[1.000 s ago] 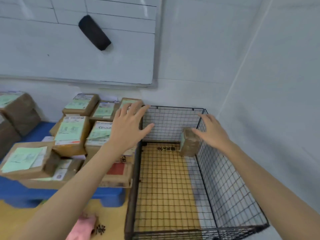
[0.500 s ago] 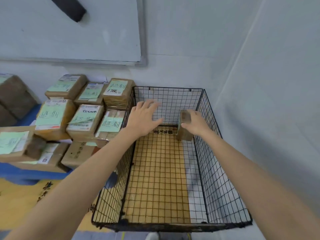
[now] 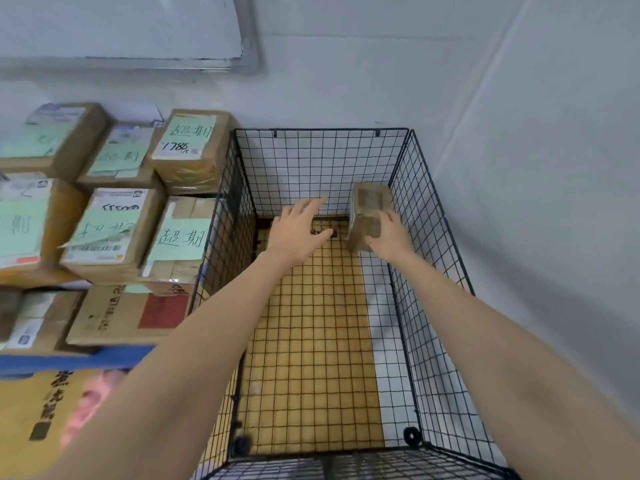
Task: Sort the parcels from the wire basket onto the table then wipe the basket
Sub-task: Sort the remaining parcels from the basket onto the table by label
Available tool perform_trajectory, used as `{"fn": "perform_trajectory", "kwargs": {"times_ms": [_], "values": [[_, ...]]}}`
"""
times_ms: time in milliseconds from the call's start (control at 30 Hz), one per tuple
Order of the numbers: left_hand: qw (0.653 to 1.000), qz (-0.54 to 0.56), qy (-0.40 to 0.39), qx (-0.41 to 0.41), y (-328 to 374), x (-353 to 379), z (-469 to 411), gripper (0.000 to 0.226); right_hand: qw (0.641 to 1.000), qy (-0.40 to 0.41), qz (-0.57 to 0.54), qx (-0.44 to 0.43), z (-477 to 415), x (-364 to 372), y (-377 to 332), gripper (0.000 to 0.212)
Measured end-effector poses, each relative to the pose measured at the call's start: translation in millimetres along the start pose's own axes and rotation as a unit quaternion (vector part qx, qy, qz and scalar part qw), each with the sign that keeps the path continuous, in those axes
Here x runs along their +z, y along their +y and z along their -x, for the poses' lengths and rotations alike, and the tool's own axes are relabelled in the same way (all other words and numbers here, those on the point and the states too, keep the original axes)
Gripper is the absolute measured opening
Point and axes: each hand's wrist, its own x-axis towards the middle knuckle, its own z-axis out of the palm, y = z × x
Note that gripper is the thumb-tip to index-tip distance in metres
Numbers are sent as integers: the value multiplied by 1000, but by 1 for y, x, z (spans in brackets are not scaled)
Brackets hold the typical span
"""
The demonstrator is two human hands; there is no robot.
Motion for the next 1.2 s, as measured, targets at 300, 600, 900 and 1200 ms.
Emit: {"fn": "perform_trajectory", "kwargs": {"times_ms": [300,600,900,1200], "values": [[999,38,-16,-27,-20,22,-21,65,997,39,71,3,-22,14,7,76],[998,53,-39,-23,-21,34,-31,65,994,92,-40,-35,-23,21,4,41],[989,126,-72,-10,-9,56,-41,69,994,55,-84,-37,-25,19,8,32],[971,228,-78,-4,4,79,-51,74,991,41,-124,-30,-16,17,12,65]]}}
